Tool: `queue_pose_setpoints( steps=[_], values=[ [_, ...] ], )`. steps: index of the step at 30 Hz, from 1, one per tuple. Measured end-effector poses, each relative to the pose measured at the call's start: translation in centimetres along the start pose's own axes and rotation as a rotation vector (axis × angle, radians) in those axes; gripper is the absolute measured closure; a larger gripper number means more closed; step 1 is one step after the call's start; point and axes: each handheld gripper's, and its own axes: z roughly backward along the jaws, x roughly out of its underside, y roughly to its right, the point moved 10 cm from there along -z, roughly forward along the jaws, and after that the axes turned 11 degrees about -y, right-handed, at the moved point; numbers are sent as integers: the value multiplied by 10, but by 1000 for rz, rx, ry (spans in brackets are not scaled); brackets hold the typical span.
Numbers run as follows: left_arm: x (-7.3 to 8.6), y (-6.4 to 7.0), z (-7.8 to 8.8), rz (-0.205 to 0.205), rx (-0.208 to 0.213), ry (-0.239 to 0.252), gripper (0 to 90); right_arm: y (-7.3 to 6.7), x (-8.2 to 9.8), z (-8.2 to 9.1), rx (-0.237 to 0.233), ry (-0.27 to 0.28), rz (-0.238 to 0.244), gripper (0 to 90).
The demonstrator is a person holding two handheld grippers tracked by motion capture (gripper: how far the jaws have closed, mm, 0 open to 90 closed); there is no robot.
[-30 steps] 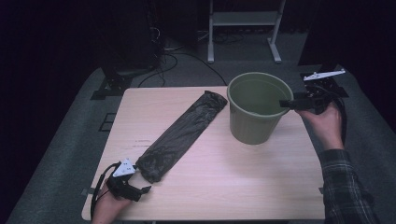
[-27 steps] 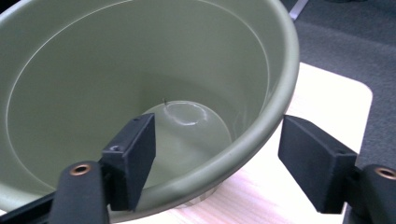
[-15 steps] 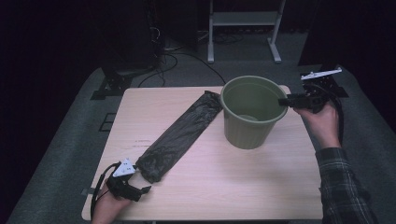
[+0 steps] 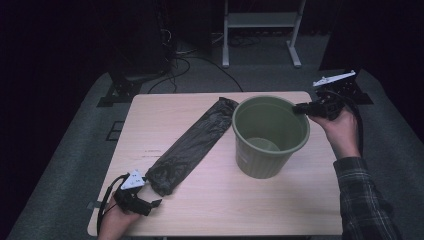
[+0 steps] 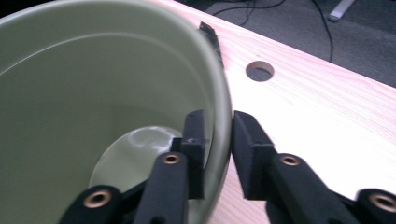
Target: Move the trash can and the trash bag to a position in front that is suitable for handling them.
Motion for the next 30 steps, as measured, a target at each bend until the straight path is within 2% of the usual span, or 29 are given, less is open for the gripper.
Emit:
queue_pose_setpoints(
  steps=[5, 10, 16, 18, 21, 26, 27, 28, 29, 30],
  values=[
    [0, 0, 0, -1, -1, 0, 0, -10, -2, -4, -31, -17, 36, 795],
    [0, 0, 0, -1, -1, 0, 0, -17, -5, -6, -12, -31, 59, 801],
    [0, 0, 0, -1, -1, 0, 0, -24, -5, -8, -18, -35, 72, 802],
    [0, 0, 0, -1, -1, 1, 0, -33, -6, -10, -26, -39, 92, 802],
    [0, 0, 0, 1, 0, 2, 0, -38, -7, -11, -34, -38, 100, 802],
    [0, 0, 0, 1, 0, 2, 0, -58, -12, -19, -54, -38, 136, 803],
    [0, 0, 0, 1, -1, 2, 0, -58, -12, -19, -54, -38, 136, 803],
    [0, 0, 0, 0, -1, 2, 0, -67, -15, -22, -59, -46, 150, 803],
    [0, 0, 0, 0, -1, 2, 0, -67, -15, -22, -59, -46, 150, 803],
    [0, 0, 0, 1, 0, 2, 0, -75, -19, -26, -61, -48, 168, 803]
  ],
)
